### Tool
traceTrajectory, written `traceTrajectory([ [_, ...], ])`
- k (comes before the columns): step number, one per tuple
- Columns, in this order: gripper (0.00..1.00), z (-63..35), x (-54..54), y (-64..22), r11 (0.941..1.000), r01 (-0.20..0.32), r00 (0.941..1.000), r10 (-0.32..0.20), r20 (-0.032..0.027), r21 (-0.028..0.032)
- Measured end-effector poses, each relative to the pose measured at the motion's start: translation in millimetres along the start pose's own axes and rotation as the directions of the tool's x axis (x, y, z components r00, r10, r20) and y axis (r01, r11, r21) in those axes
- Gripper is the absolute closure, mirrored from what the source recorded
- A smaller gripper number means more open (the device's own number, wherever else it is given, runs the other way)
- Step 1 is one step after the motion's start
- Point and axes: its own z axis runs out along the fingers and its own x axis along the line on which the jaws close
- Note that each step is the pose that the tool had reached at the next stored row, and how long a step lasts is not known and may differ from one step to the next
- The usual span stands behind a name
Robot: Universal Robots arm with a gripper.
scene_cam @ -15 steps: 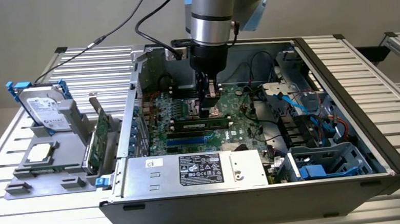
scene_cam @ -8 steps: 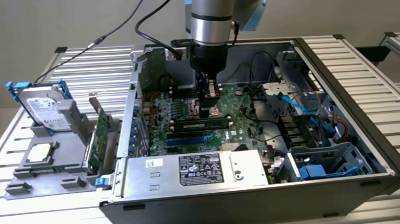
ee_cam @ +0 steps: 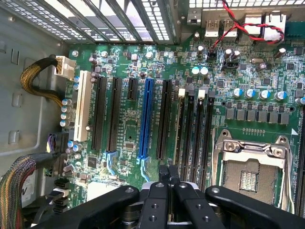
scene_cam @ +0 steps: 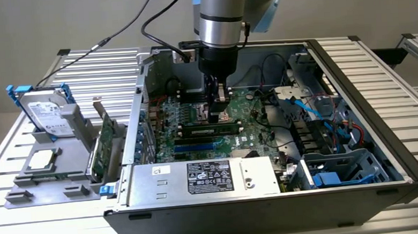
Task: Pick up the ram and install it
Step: 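Press down the ram until it locks into place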
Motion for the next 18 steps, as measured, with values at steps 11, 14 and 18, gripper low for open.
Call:
traceTrajectory([
  [11, 0.89, -6.2, 6.1, 4.0, 1.0, 0.007, 0.9981, -0.007, 0.061, 0.0066],
  [14, 0.89, -6.2, 9.2, 4.2, 0.9999, 0.006, 0.9981, -0.006, 0.0608, 0.0102],
  [18, 0.89, -5.5, 10.3, 4.3, 0.9989, -0.003, 0.9983, 0.0, 0.0586, 0.047],
])
